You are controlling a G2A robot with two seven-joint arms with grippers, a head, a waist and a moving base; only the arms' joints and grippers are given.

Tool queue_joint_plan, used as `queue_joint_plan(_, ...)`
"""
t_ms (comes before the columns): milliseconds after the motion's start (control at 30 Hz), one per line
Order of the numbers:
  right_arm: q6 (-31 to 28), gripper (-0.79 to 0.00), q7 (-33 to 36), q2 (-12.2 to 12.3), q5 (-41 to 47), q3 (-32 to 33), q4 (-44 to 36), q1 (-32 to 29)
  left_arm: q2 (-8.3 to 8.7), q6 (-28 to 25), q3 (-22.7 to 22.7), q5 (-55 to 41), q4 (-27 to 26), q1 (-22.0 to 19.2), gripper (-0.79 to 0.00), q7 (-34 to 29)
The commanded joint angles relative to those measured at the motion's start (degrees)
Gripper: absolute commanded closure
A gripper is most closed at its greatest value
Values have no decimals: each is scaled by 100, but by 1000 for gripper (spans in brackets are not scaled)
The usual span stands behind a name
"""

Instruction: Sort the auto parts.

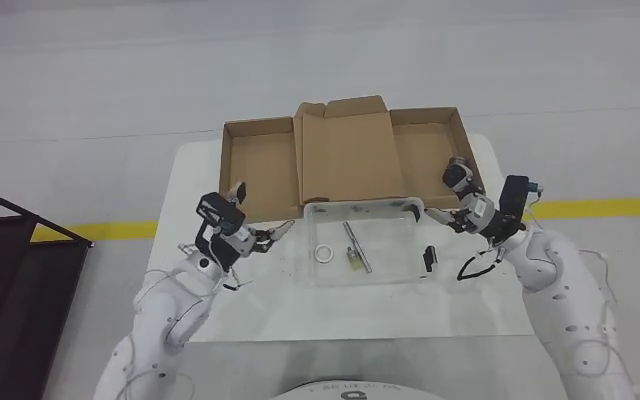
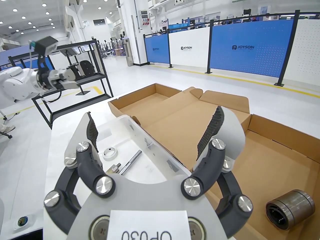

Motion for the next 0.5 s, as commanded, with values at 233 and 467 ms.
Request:
queue_joint_plan(233, 0, -785, 0, 0, 0, 0, 0, 0, -11, -985, 1221, 630, -440, -532, -785, -1541)
queue_joint_plan(467, 0, -785, 0, 0, 0, 0, 0, 0, -192, 243, 2332, 1425, 92, -1234, -785, -1970)
